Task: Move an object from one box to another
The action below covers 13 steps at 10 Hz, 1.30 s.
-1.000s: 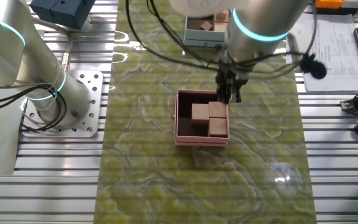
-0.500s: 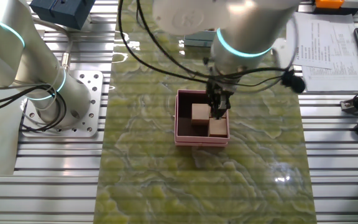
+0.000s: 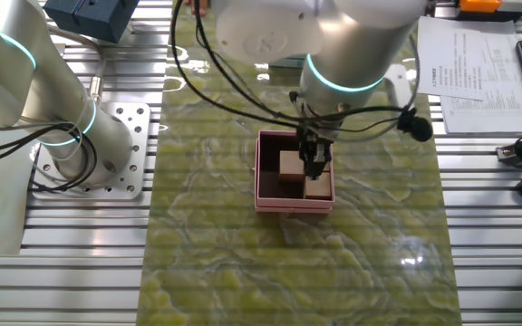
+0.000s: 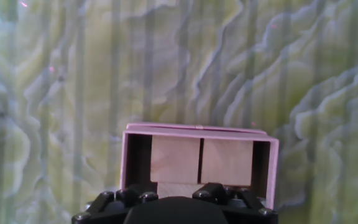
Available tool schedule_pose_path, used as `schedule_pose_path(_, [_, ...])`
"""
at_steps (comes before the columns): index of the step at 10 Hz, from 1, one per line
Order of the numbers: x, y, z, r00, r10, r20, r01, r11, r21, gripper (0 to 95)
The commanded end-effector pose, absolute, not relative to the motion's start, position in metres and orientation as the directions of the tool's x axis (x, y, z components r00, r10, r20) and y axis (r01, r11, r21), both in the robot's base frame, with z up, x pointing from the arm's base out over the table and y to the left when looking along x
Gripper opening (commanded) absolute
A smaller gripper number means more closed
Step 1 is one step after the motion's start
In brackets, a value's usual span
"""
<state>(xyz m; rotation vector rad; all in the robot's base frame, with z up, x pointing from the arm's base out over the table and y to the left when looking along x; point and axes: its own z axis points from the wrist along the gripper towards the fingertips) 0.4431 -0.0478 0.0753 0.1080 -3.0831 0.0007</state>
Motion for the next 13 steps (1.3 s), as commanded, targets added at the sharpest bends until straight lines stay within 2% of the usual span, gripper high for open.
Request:
schedule_pose_path(1, [0.441,-0.051,0.071,-0.996,-0.076,0.054,-0.076,0.997,0.002,76.0])
schedule_pose_path(8, [0.437,-0.053,0.059,-0.996,-0.078,0.043,-0.079,0.997,-0.017,76.0])
schedule_pose_path(9, [0.437,-0.053,0.059,-0.996,-0.078,0.043,-0.079,0.997,-0.019,57.0])
schedule_pose_path(13, [0.436,-0.053,0.054,-0.996,-0.071,0.045,-0.073,0.997,-0.036,57.0])
